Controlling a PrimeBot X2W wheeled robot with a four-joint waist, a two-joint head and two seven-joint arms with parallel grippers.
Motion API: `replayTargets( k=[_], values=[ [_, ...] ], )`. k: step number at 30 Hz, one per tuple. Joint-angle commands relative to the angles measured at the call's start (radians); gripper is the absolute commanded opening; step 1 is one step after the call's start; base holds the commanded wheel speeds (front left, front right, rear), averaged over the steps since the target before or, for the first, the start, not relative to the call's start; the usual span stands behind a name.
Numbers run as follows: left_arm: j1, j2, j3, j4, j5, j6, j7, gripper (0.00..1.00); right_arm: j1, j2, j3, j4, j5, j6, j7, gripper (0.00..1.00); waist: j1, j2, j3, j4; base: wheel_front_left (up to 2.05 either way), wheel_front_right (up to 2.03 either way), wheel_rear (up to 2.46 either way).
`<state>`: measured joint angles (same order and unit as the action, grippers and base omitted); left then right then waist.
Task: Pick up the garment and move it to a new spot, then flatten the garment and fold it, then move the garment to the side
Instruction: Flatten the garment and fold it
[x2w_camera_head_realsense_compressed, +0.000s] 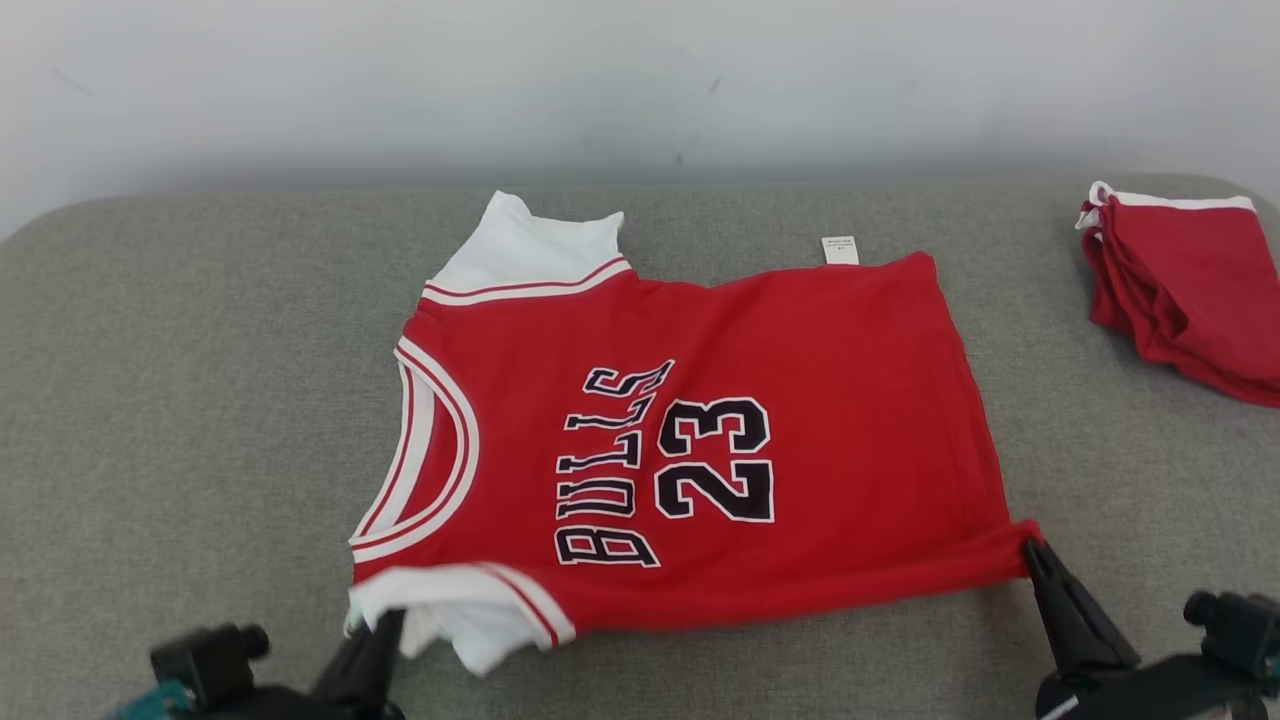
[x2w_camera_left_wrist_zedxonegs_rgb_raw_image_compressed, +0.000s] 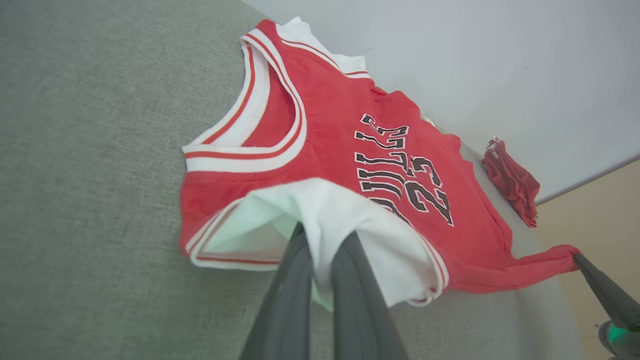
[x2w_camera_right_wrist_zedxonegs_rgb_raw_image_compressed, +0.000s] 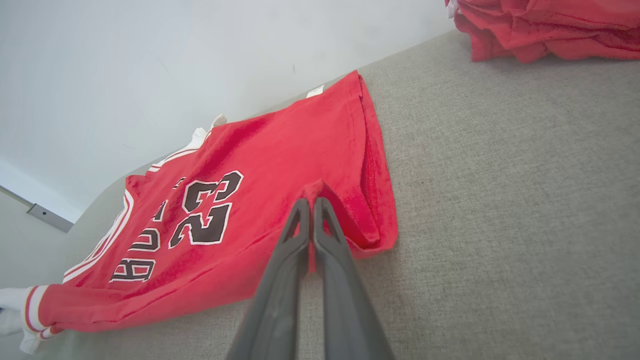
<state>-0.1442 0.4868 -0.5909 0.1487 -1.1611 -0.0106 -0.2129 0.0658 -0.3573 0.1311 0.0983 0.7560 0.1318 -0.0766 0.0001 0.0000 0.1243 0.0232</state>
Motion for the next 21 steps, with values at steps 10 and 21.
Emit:
replayTargets(
  k=[10, 21],
  values=[
    [-0.237, 0.001, 0.019, 0.136, -0.010, -0.042, 0.109, 0.00, -0.232, 0.023, -0.004, 0.114, -0.064, -0.003, 0.123, 0.00, -0.0001, 0.0000, 0.051, -0.037, 0.00, 0.00, 0.00],
    [-0.422, -0.064, -0.008, 0.389, -0.012, -0.094, 0.167, 0.00, -0.413, 0.034, 0.051, 0.323, -0.080, -0.003, 0.107, 0.00, -0.0001, 0.0000, 0.091, -0.044, 0.00, 0.00, 0.00]
  ],
)
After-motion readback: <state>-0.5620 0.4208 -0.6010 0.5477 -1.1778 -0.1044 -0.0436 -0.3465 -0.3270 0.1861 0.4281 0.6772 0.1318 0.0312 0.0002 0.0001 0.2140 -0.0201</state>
